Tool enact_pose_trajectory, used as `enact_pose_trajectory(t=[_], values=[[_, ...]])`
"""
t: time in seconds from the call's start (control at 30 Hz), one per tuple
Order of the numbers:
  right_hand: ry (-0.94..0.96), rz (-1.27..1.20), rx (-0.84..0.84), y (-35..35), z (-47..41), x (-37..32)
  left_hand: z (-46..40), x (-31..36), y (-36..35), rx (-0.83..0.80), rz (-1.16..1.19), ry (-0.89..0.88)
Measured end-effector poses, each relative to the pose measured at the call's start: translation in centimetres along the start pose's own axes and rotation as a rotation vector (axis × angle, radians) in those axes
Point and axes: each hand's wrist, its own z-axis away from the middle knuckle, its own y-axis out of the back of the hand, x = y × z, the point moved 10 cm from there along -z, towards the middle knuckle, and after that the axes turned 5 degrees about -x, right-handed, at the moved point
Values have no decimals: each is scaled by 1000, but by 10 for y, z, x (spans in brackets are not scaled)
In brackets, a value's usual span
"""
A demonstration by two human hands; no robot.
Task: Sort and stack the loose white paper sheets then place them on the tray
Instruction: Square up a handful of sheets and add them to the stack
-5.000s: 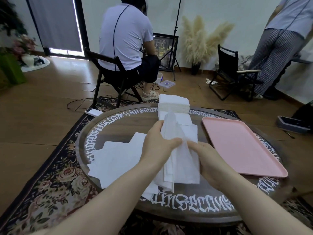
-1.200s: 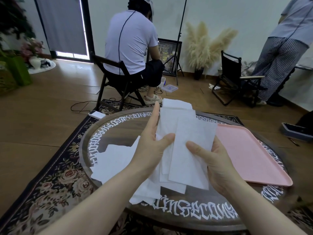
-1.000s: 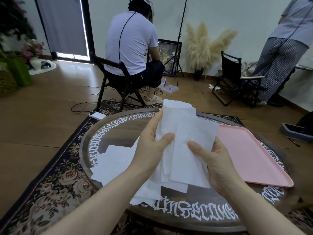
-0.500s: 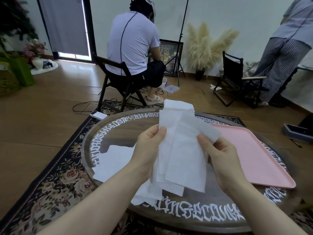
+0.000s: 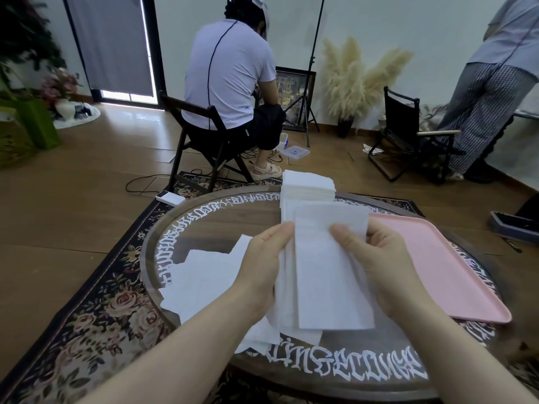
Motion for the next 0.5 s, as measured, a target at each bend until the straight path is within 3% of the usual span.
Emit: enact_pose_trajectory(t=[0.5], values=[[54, 57, 39, 1, 0, -3, 3, -4, -7, -44, -8, 35]])
